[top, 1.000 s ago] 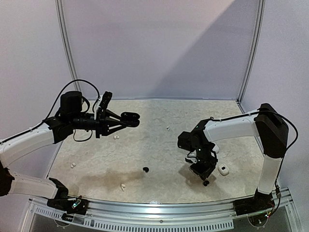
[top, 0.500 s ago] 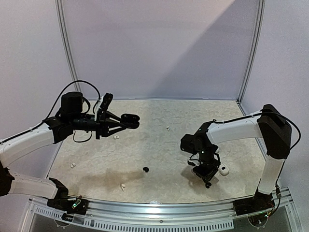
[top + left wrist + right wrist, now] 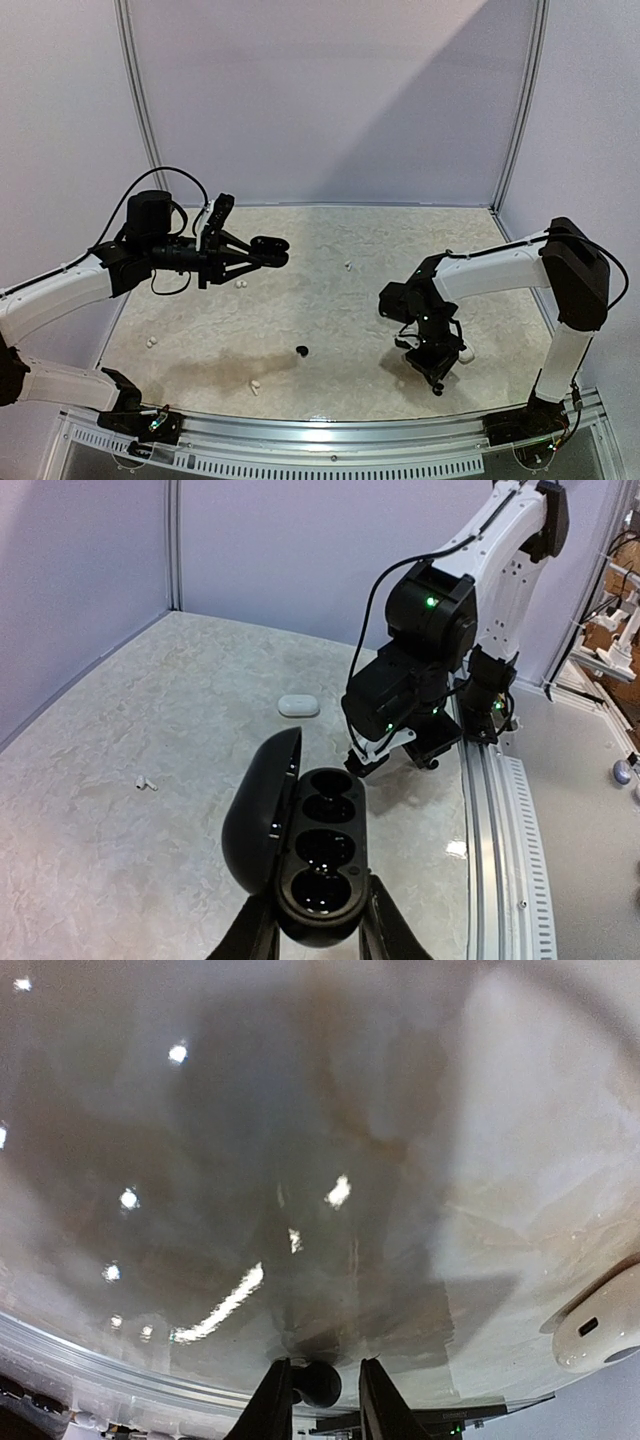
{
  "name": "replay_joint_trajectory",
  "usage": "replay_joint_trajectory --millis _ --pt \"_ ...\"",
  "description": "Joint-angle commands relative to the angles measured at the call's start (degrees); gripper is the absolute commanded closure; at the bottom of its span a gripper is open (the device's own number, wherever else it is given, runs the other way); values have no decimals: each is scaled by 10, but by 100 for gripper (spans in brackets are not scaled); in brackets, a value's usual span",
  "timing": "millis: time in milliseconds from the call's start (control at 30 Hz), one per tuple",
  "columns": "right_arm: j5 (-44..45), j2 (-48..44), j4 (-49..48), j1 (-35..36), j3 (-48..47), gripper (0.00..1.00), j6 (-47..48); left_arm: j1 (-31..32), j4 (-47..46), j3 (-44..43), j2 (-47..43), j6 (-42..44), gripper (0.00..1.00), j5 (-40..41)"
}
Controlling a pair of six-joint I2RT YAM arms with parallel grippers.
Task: Insert the wireless bluetooth earbuds into the charging case
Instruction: Move the left earbud to the center of the board, then pick up the left earbud from the center of the board.
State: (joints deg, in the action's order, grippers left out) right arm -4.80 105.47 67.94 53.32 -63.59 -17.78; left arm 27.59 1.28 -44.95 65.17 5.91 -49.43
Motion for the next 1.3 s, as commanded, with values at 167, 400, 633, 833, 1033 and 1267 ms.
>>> replay_joint_trajectory --millis 167,400,633,833,1033,1267 --pt "-14 -16 10 7 8 72 4 8 10 0 -3 10 100 1" --pt "13 -23 30 9 -53 68 -17 9 13 -2 -3 13 100 1" --pt "7 -76 46 25 -7 56 -119 9 13 7 -9 16 100 4" --pt "-18 -99 -18 30 46 46 -218 8 3 12 -9 14 100 1" --pt "-16 -78 -55 30 78 48 -289 9 4 12 -13 14 100 2" --pt "-12 -71 -94 29 102 55 -338 9 10 14 -19 16 100 5"
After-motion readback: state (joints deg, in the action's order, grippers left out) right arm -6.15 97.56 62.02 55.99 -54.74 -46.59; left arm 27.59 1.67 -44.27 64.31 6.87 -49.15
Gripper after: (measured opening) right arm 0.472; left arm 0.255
